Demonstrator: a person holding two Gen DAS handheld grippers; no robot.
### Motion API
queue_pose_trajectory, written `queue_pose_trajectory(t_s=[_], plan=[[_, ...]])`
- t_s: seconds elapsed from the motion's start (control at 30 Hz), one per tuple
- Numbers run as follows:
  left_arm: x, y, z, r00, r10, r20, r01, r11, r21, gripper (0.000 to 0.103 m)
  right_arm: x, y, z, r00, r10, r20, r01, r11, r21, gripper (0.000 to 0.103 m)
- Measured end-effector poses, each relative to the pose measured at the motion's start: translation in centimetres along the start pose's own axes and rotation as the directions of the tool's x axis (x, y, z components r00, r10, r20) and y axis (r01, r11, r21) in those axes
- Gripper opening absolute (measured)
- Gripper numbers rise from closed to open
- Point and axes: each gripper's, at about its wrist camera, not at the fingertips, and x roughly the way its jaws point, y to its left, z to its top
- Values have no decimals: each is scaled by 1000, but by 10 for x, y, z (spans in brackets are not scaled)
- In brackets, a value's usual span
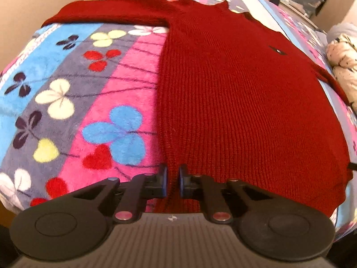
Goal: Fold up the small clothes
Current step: 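Grasp the sweater hem with the left gripper while the right gripper grasps the hem beside it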
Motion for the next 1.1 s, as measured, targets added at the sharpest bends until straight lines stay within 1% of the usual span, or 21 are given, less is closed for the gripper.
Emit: queue_pose_trajectory(t_s=[0.07,0.1,0.13,0.2,0.23,0.27,0.33,0.37,0.4,0.43,0.47,0.5,0.53,0.57,0.6,0.67,0.77,0.87,0.97,1.03,1.1], plan=[[2,6,0,1000,4,-16,-5,999,-42,21,-3,-2,-1,1000,-20,13,20,1000,22,0],[4,9,1,999,6,-34,-8,998,-59,28,-4,-6,-2,999,-39,26,37,998,47,3],[7,10,0,999,1,-50,-4,998,-68,30,-5,-8,-2,998,-48,34,46,997,67,8],[12,9,-1,997,-11,-76,7,999,-54,33,-5,-13,-2,999,-34,37,30,994,103,44],[12,6,-2,997,-6,-75,3,999,-32,33,-4,-13,-3,999,-26,32,22,994,110,51],[12,3,-3,997,0,-72,0,1000,-8,33,-2,-12,-3,999,-26,25,23,994,105,55],[13,-1,-4,998,6,-66,-4,1000,23,33,4,-5,-2,1000,-31,1,31,997,76,55],[13,-1,-4,998,4,-63,-3,1000,27,30,8,-1,-1,999,-31,-12,31,998,62,57],[12,-1,-4,998,0,-60,2,1000,24,21,12,4,0,999,-45,-20,45,998,39,57],[10,0,-4,999,-2,-52,3,1000,22,16,13,10,1,998,-63,-24,63,998,12,54],[8,0,-4,999,-1,-43,2,1000,23,14,15,14,1,997,-71,-27,71,997,-10,43],[5,1,-4,999,-7,-34,8,1000,23,13,15,17,2,997,-81,-19,81,996,-27,23],[1,2,-4,1000,-13,-22,14,1000,24,12,13,18,4,996,-86,-9,86,996,-34,10],[-3,3,-3,1000,-18,-6,19,999,30,11,9,16,5,998,-57,4,57,998,-14,7],[-10,3,-2,999,-24,24,23,999,41,11,3,12,5,1000,-21,22,21,1000,16,6],[-27,6,0,995,-49,82,45,998,49,10,-11,6,4,997,-14,77,11,999,44,6],[-53,18,0,981,-117,155,115,993,20,8,-34,-11,-2,990,20,136,-39,990,138,5],[-69,28,-2,970,-142,195,145,989,1,7,-64,-19,-16,972,77,224,-114,981,155,5],[-67,34,-2,980,-99,172,101,995,-4,7,-78,-20,-30,966,110,233,-145,980,138,5],[-54,35,-2,990,-79,116,79,997,-1,7,-70,-19,-35,977,123,176,-147,981,128,5],[-42,34,0,996,-58,70,60,998,-17,11,-55,-15,-35,990,88,108,-98,991,96,5]])
